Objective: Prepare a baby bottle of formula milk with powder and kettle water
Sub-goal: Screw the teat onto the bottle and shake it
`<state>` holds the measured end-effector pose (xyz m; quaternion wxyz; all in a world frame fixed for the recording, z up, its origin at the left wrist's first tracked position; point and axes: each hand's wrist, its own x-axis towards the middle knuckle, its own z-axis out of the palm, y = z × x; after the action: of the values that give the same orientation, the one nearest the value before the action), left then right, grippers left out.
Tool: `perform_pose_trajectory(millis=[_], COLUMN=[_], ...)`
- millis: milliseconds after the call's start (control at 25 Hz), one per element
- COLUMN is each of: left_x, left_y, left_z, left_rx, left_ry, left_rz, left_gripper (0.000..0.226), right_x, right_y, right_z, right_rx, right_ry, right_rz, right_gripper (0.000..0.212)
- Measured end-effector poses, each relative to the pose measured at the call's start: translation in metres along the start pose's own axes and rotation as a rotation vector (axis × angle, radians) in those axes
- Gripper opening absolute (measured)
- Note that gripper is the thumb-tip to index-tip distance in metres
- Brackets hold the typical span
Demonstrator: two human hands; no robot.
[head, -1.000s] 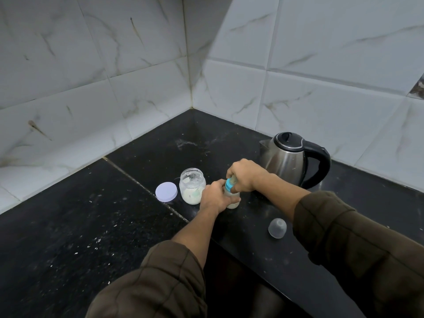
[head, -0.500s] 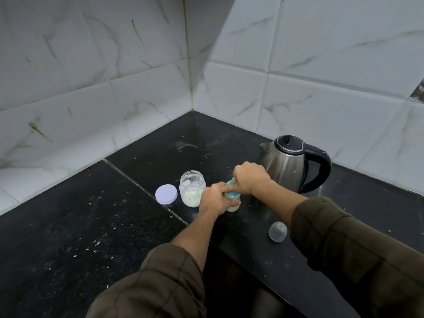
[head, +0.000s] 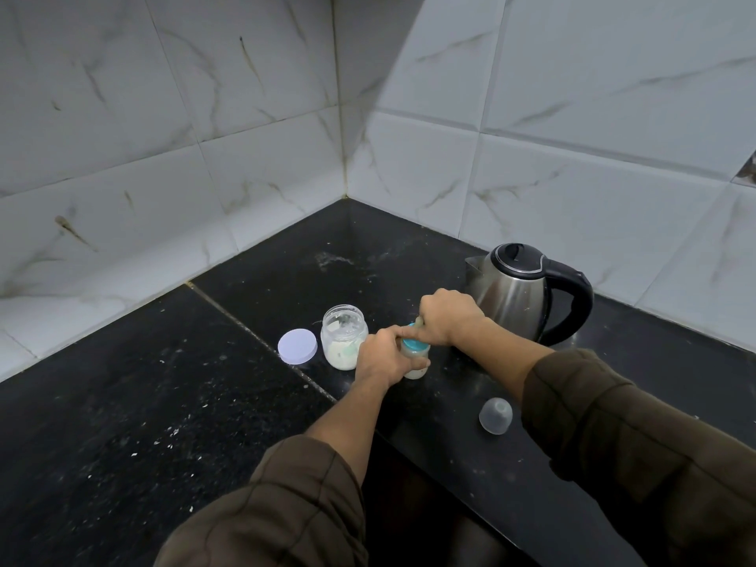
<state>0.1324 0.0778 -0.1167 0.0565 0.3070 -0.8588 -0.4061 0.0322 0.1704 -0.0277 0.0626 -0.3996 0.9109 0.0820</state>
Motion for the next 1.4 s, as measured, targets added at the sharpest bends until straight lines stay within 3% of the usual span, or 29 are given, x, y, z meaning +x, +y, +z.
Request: perform_pose_trajectory(millis=[120,280,400,520,720,1120,1280,1400], left_x=[0.001,0.003,0.003,0.003,0.003,0.001,0.002,0.003], left_y=[0.000,0.001,0.002,0.001,0.000,0.009,0.007,0.008], left_z=[-0.001,-0.002,-0.002,-0.001,-0.002,-0.003,-0.006,-0.004], left_rx=[0.017,0.034,0.042,0.046,0.017,0.054,0.053,0.039], left_ry=[-0.008,-0.024,-0.011,-0.007,-0.026,-0.030,-0.047,-0.033], left_rz=[0.000,0.002,-0.004,0.004,0.000,0.010,-0.017,-0.021], left_gripper=[0.047,0.051,0.045,0.040,0.046,0.033,0.040,0.040], right_x=[0.001,0.005,0.003,0.004,0.003,0.003,0.006,0.007], right_y=[0.002,0.005,0.003,0.003,0.004,-0.008,-0.003,0.000], right_z=[-0.001,-0.007,-0.005,0.002,0.000,0.000,-0.005,-0.008], right_rx=[0.025,0.143,0.064,0.016,0.071,0.007,0.021,-0.066], right_ry=[0.001,-0.196,-0.073,-0.015,-0.119,-0.034,-0.157,-0.146], right_rz=[-0.037,-0.210,-0.137,-0.031,-0.200,-0.079,-0.185,-0.252], right_gripper=[0.061,0.056,0.041,0.061,0.061,0.042,0.060,0.047])
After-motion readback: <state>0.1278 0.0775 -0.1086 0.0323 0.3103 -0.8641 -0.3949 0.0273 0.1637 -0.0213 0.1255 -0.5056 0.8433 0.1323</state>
